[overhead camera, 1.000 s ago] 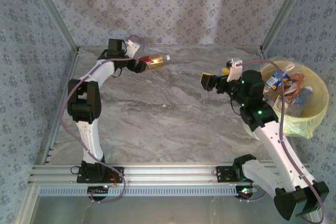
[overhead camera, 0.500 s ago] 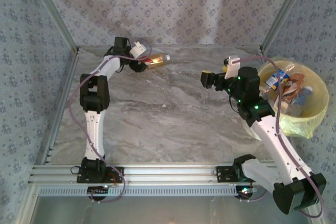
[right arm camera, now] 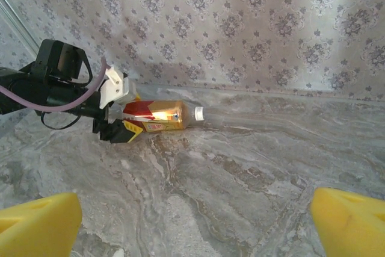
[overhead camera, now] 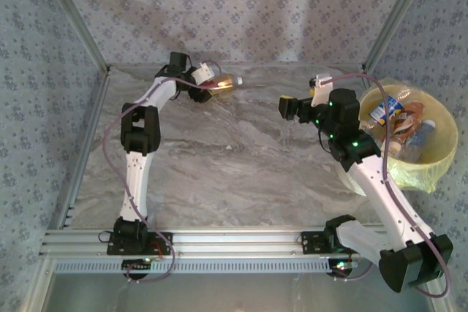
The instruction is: Put the plastic bottles in the bin
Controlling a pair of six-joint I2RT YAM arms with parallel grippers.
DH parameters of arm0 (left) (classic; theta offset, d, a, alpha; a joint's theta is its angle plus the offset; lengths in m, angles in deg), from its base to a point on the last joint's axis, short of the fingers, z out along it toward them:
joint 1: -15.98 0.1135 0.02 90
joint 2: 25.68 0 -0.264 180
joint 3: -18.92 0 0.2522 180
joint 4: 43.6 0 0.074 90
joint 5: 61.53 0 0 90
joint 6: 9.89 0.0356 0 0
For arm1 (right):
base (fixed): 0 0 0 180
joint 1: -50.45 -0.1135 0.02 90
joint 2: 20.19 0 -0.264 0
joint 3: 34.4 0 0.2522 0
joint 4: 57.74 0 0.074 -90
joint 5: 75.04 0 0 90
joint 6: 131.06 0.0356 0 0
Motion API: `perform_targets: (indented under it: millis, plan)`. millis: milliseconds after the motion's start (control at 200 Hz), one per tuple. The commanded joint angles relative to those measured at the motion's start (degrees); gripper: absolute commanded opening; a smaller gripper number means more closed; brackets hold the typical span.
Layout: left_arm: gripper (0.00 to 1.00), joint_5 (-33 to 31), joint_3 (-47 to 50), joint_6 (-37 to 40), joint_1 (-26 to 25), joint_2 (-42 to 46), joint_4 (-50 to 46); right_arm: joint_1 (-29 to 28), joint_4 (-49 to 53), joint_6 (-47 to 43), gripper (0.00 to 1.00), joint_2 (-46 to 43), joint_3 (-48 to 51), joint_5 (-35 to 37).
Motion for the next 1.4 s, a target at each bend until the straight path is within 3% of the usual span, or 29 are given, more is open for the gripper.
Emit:
perform_targets:
  millis: [0, 105, 275, 485, 869, 1034, 1199, 1399]
  plan:
    - [0.82, 4.9, -1.5, 1.1, -0.5, 0.2, -3.8, -0.5, 1.1, -1.1, 1.0, 0.0, -1.7, 1.0]
    - [0.74, 5.7, 0.7, -1.7, -0.9, 2.4, -3.7, -0.5, 0.9, -1.2, 1.0, 0.0, -1.3, 1.2]
    - [0.72, 5.7, 6.5, -8.8, -1.6, 7.2, -2.2, -0.5, 1.0, 0.9, 1.0, -0.7, -0.9, 3.4]
    - [0.7, 5.6, 30.7, -18.4, -3.9, 20.2, 18.5, -0.6, 3.5, 5.5, 1.0, -3.3, 0.6, 8.1]
    - [0.67, -3.3, 60.3, -30.2, -10.9, 41.2, 33.5, -1.6, 4.3, 16.4, 1.0, -7.7, 7.6, 6.8]
    - [0.67, -8.6, 69.3, -33.6, -15.1, 48.2, 35.8, -3.7, 0.7, 25.0, 1.0, -7.6, 11.9, 5.1]
    - [0.67, -11.1, 77.7, -41.1, -17.8, 54.6, 41.8, -8.7, -3.0, 33.0, 1.0, -5.6, 15.7, 8.0]
    - [0.67, -14.5, 82.1, -45.8, -22.4, 59.5, 46.0, -10.4, -22.2, 42.4, 1.0, 1.3, 22.5, 1.7]
